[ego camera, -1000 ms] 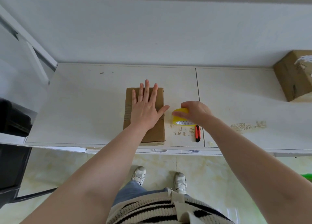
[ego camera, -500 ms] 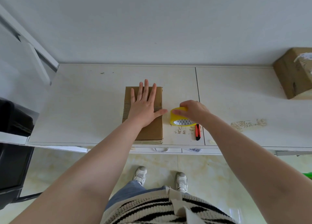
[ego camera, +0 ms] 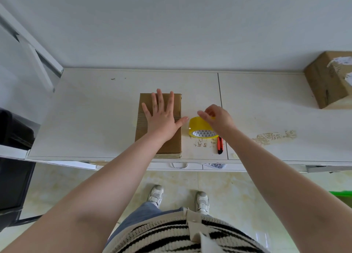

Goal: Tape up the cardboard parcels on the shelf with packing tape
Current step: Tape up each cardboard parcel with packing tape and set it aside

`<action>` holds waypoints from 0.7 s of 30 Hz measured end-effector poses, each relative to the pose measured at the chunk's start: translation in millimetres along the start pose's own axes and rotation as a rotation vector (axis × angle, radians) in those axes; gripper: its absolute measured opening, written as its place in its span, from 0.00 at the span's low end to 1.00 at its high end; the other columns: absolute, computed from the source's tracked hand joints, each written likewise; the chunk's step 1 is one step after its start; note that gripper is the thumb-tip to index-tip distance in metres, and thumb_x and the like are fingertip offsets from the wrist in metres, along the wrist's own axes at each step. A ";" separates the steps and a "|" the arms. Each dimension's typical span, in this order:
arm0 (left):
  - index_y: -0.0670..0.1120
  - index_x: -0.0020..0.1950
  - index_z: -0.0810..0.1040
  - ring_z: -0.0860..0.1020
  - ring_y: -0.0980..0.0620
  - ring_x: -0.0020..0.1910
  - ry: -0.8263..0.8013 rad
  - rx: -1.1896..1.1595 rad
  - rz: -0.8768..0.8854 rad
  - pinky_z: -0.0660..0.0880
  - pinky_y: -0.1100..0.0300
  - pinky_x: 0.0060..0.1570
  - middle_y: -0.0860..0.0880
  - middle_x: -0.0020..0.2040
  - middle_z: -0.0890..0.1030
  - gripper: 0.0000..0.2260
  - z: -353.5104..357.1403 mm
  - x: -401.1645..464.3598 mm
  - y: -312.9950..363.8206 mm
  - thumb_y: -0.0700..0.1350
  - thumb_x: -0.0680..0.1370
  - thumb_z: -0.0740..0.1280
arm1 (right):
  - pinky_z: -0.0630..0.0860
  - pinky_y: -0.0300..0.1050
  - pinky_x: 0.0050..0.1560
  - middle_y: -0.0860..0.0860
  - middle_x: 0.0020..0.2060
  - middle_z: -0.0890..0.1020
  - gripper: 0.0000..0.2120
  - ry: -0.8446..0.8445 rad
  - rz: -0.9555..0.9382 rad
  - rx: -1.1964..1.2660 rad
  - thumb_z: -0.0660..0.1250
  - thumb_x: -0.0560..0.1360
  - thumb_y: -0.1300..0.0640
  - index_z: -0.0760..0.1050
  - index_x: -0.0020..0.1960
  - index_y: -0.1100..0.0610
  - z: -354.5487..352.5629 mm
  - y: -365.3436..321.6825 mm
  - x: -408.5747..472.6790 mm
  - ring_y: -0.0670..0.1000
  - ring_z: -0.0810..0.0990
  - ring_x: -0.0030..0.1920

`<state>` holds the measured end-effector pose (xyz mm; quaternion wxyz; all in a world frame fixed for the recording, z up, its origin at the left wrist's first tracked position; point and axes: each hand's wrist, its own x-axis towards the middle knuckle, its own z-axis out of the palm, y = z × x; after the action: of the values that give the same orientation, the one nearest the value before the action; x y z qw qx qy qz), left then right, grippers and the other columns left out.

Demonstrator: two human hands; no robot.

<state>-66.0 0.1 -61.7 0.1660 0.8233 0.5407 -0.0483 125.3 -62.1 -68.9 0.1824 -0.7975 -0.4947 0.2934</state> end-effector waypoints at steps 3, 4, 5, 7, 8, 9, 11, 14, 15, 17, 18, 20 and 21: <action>0.51 0.80 0.33 0.32 0.41 0.77 0.036 0.006 0.010 0.34 0.35 0.71 0.40 0.78 0.31 0.42 -0.3 -3.3 1.7 0.71 0.77 0.51 | 0.72 0.45 0.43 0.50 0.48 0.79 0.09 0.220 0.147 0.179 0.63 0.80 0.47 0.72 0.50 0.53 -7.0 23.4 -8.0 0.51 0.78 0.47; 0.50 0.80 0.34 0.32 0.41 0.77 0.043 0.010 0.010 0.35 0.35 0.72 0.40 0.78 0.31 0.42 0.2 -4.9 2.5 0.70 0.77 0.51 | 0.71 0.45 0.40 0.51 0.48 0.79 0.06 0.261 0.231 0.193 0.64 0.79 0.52 0.72 0.51 0.55 -7.2 34.7 -12.5 0.53 0.78 0.48; 0.50 0.80 0.35 0.32 0.40 0.78 0.047 0.014 0.009 0.36 0.35 0.72 0.40 0.78 0.32 0.42 1.3 -6.4 2.9 0.70 0.77 0.51 | 0.69 0.44 0.38 0.51 0.47 0.79 0.06 0.264 0.303 0.184 0.65 0.79 0.54 0.73 0.52 0.56 -5.5 44.9 -17.5 0.54 0.79 0.49; 0.50 0.80 0.36 0.33 0.40 0.78 0.050 0.016 0.002 0.36 0.34 0.72 0.40 0.79 0.32 0.42 4.1 -8.5 3.3 0.70 0.77 0.52 | 0.66 0.42 0.35 0.50 0.46 0.78 0.11 0.194 0.370 0.126 0.68 0.77 0.52 0.73 0.54 0.57 2.1 57.2 -26.6 0.54 0.79 0.47; 0.50 0.80 0.36 0.34 0.40 0.78 0.054 0.020 -0.001 0.36 0.35 0.73 0.40 0.79 0.33 0.42 5.0 -9.0 3.4 0.70 0.77 0.52 | 0.67 0.43 0.35 0.50 0.45 0.78 0.13 0.155 0.383 0.105 0.69 0.77 0.50 0.72 0.54 0.56 6.9 59.3 -29.0 0.53 0.78 0.45; 0.50 0.81 0.37 0.35 0.40 0.78 0.060 0.026 -0.004 0.36 0.35 0.73 0.40 0.79 0.33 0.42 5.6 -9.2 3.6 0.70 0.77 0.52 | 0.68 0.44 0.36 0.50 0.45 0.78 0.14 0.130 0.394 0.094 0.70 0.76 0.48 0.71 0.54 0.55 11.8 60.1 -29.7 0.52 0.78 0.44; 0.49 0.81 0.37 0.35 0.40 0.78 0.066 0.040 -0.009 0.37 0.35 0.72 0.40 0.79 0.34 0.42 5.5 -9.7 4.1 0.69 0.77 0.53 | 0.71 0.46 0.38 0.50 0.44 0.78 0.13 0.108 0.416 0.060 0.70 0.76 0.49 0.70 0.52 0.54 19.6 59.7 -29.3 0.53 0.78 0.44; 0.49 0.81 0.37 0.36 0.40 0.78 0.069 0.052 -0.011 0.37 0.35 0.72 0.40 0.79 0.34 0.42 5.9 -9.4 4.3 0.69 0.77 0.53 | 0.75 0.49 0.41 0.52 0.46 0.79 0.10 0.097 0.438 -0.022 0.69 0.77 0.55 0.69 0.53 0.56 24.7 60.8 -25.5 0.55 0.79 0.45; 0.49 0.81 0.37 0.36 0.40 0.79 0.065 0.044 -0.014 0.37 0.35 0.72 0.40 0.79 0.34 0.42 5.7 -9.6 4.5 0.69 0.77 0.53 | 0.75 0.49 0.41 0.53 0.46 0.79 0.09 0.089 0.450 -0.032 0.68 0.77 0.57 0.70 0.54 0.57 23.8 61.5 -24.1 0.55 0.79 0.45; 0.50 0.81 0.38 0.36 0.40 0.79 0.057 0.012 -0.025 0.37 0.35 0.73 0.41 0.79 0.35 0.41 5.0 -10.5 4.3 0.69 0.78 0.53 | 0.72 0.46 0.38 0.53 0.44 0.78 0.07 0.073 0.469 -0.039 0.66 0.78 0.60 0.73 0.55 0.59 18.9 65.3 -22.7 0.55 0.77 0.43; 0.50 0.81 0.39 0.36 0.41 0.79 0.058 -0.011 -0.032 0.37 0.35 0.73 0.41 0.80 0.35 0.41 4.7 -11.2 3.5 0.68 0.78 0.54 | 0.70 0.45 0.38 0.54 0.43 0.78 0.08 0.081 0.473 -0.039 0.65 0.78 0.61 0.75 0.56 0.60 14.6 67.4 -22.6 0.55 0.76 0.42; 0.50 0.81 0.40 0.36 0.41 0.79 0.068 -0.043 -0.048 0.37 0.35 0.73 0.41 0.80 0.35 0.39 3.8 -12.5 0.8 0.67 0.79 0.54 | 0.69 0.43 0.37 0.55 0.43 0.81 0.09 0.144 0.460 0.017 0.64 0.78 0.62 0.78 0.57 0.60 1.7 68.4 -22.1 0.54 0.76 0.41; 0.50 0.81 0.40 0.36 0.41 0.79 0.072 -0.049 -0.054 0.37 0.36 0.73 0.41 0.80 0.35 0.39 3.4 -13.1 -1.1 0.66 0.79 0.54 | 0.68 0.42 0.38 0.55 0.45 0.82 0.09 0.189 0.441 0.075 0.64 0.78 0.61 0.79 0.57 0.59 -6.4 65.5 -20.5 0.54 0.76 0.41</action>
<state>-72.0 -12.2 -61.8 0.1650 0.8052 0.5695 -0.0097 167.1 -109.6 -96.2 0.1889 -0.9027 -0.2781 0.2685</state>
